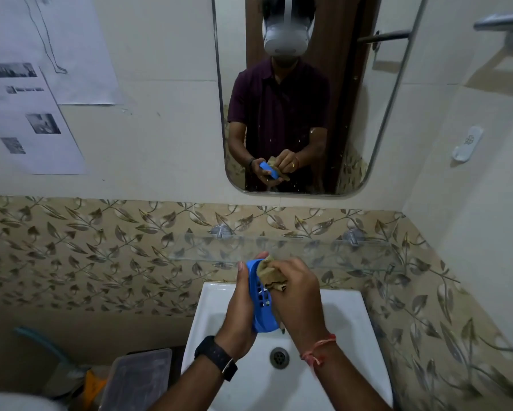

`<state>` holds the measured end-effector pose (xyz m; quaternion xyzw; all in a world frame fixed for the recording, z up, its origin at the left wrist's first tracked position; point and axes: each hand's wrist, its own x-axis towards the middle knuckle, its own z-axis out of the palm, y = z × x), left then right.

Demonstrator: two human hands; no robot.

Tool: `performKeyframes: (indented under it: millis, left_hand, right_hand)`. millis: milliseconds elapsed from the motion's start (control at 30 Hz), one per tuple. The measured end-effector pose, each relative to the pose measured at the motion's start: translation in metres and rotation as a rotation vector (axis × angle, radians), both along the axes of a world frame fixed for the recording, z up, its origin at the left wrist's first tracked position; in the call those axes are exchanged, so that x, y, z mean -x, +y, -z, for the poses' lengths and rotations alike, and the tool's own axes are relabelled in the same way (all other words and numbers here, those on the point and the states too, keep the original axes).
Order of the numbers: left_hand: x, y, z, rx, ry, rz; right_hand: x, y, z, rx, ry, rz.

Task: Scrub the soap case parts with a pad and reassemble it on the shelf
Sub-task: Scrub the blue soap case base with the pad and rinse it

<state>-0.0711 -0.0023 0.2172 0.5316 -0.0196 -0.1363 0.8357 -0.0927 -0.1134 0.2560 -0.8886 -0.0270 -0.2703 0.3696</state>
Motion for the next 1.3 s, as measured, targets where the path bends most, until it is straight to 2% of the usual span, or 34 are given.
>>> performKeyframes:
  millis: [67, 133, 233, 267, 300, 367, 400, 467, 533, 633, 667, 733, 833, 900, 1000, 1067, 1167, 1233, 1300]
  left_hand:
    - [-0.002, 0.002, 0.004, -0.026, -0.013, -0.008]
    - [-0.003, 0.003, 0.007, -0.059, -0.038, -0.041]
    - [-0.004, 0.005, 0.007, -0.08, -0.068, -0.109]
    - [-0.004, 0.006, 0.006, -0.087, -0.084, -0.127]
    - [-0.004, 0.007, 0.005, -0.092, -0.099, -0.14]
    - [-0.003, 0.009, 0.002, -0.085, -0.113, -0.157]
    - [-0.001, 0.01, 0.002, -0.073, -0.114, -0.162]
    - [0.002, 0.011, 0.005, -0.018, -0.105, -0.167]
    - [0.003, 0.01, 0.008, 0.044, -0.081, -0.197]
    - [0.007, 0.0, 0.008, 0.118, -0.019, -0.214]
    - [0.01, -0.004, 0.01, 0.127, 0.004, -0.201]
    - [0.017, -0.012, 0.012, 0.118, 0.035, -0.168]
    - [0.018, -0.015, 0.015, 0.171, 0.038, -0.145]
    - [0.012, -0.01, 0.015, 0.16, 0.021, -0.181]
    - [0.003, 0.003, 0.011, 0.116, -0.014, -0.194]
    - [-0.002, 0.007, 0.011, 0.098, -0.047, -0.192]
    - [-0.002, 0.0, 0.006, 0.094, -0.045, -0.216]
    - [0.002, -0.008, 0.002, 0.095, -0.046, -0.202]
    - [0.006, -0.014, 0.002, 0.085, -0.056, -0.173]
  right_hand:
    - [0.003, 0.0, 0.003, 0.092, 0.053, -0.044]
    - [-0.004, 0.001, 0.007, 0.178, 0.214, -0.075]
    - [-0.018, 0.014, -0.001, 0.271, 0.773, -0.085]
    - [-0.014, 0.017, 0.0, 0.309, 0.883, -0.101]
    - [-0.01, 0.017, 0.011, 0.319, 0.866, -0.136]
    - [0.011, 0.012, 0.021, 0.288, 0.612, -0.184]
    - [0.023, 0.006, 0.02, 0.239, 0.585, -0.243]
    - [0.03, -0.006, 0.013, 0.046, 0.615, -0.418]
    - [0.031, -0.002, 0.006, -0.222, 0.614, -0.48]
    - [0.031, 0.018, 0.007, -0.697, 0.51, -0.281]
    - [0.029, 0.025, 0.008, -0.76, 0.452, -0.174]
    - [0.021, 0.032, 0.002, -0.74, 0.271, -0.011]
    - [0.017, 0.031, -0.003, -0.468, 0.111, 0.044]
    - [0.019, 0.02, -0.002, -0.28, 0.166, -0.138]
    - [0.02, -0.004, -0.002, -0.14, 0.429, -0.438]
    - [0.021, -0.012, 0.0, -0.027, 0.482, -0.356]
    - [0.018, -0.009, -0.001, 0.032, 0.249, -0.101]
    - [0.014, -0.001, -0.005, 0.017, 0.096, -0.035]
    - [0.01, 0.007, -0.01, -0.108, 0.041, -0.037]
